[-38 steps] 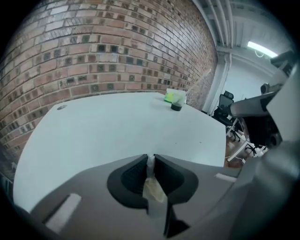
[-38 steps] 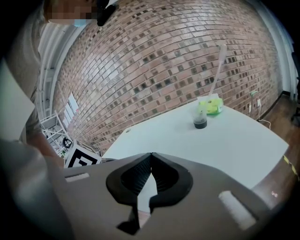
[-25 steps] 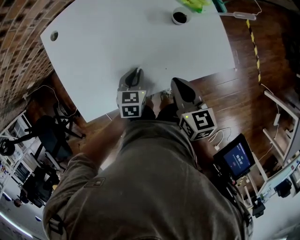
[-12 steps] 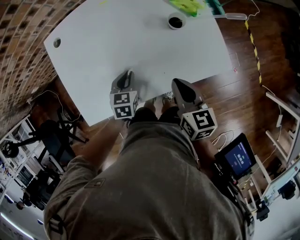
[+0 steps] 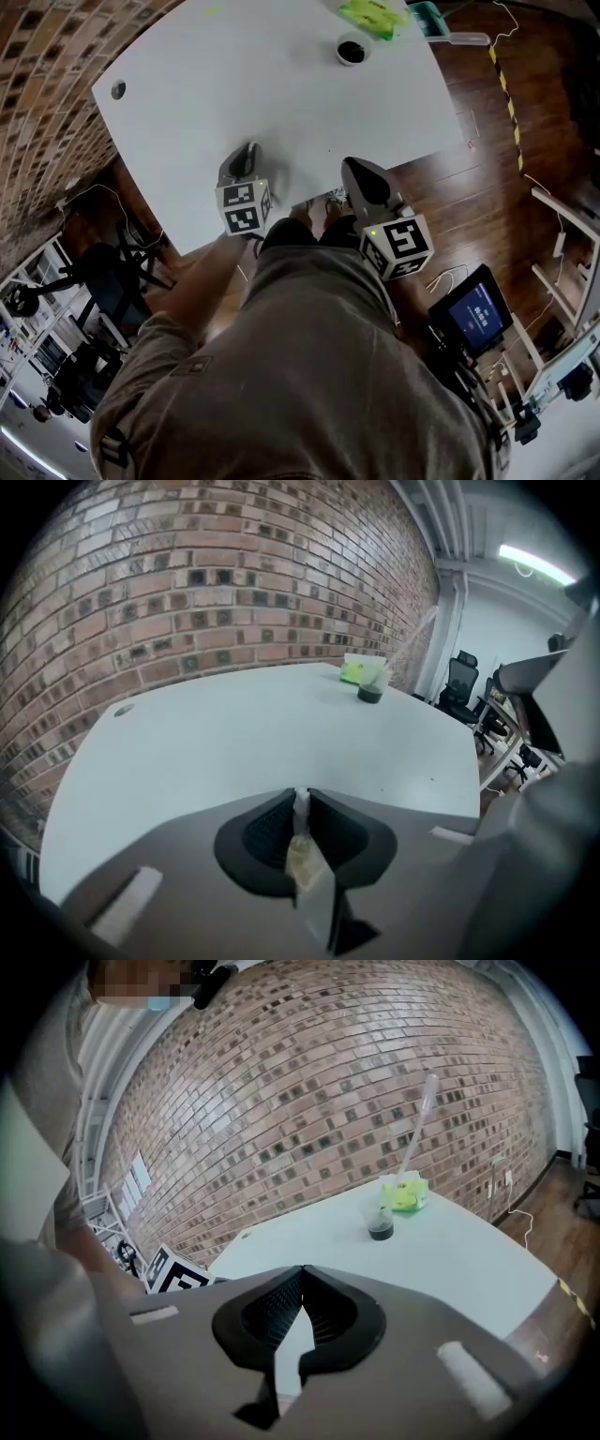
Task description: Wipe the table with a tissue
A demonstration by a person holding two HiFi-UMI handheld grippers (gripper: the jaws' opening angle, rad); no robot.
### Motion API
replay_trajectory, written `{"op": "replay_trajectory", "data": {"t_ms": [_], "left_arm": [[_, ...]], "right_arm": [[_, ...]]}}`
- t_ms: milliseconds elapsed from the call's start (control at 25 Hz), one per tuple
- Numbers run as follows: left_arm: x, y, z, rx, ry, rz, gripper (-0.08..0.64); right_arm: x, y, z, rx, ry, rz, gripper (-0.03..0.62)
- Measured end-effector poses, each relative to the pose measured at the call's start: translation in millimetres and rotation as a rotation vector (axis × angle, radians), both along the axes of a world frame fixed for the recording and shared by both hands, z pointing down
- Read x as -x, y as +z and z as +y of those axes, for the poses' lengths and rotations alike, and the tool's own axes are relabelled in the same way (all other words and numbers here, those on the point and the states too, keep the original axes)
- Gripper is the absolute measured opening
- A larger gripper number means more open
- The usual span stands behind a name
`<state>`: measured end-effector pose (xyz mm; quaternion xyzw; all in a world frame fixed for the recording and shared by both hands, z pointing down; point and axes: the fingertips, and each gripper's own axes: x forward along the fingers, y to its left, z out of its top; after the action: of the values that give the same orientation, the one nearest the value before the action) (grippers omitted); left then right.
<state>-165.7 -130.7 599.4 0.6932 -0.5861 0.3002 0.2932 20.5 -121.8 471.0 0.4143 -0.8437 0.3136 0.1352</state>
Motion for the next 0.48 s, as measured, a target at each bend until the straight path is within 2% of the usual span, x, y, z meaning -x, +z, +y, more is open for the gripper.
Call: {"op": "replay_trajectory", "data": {"t_ms": [200, 480], "left_arm": [[-19.9, 1.2, -10.8, -0.011, 0.049, 0.018, 0.038], [-81.8, -1.3, -11.2, -0.017, 0.223, 0.045, 0.038]], "right_arm": [[-6.8, 5.4, 1.1, 0.016, 0.029, 0.002, 0.009], [-17.4, 6.7, -3.0, 0.016, 0.066, 0.007, 0.009]]}}
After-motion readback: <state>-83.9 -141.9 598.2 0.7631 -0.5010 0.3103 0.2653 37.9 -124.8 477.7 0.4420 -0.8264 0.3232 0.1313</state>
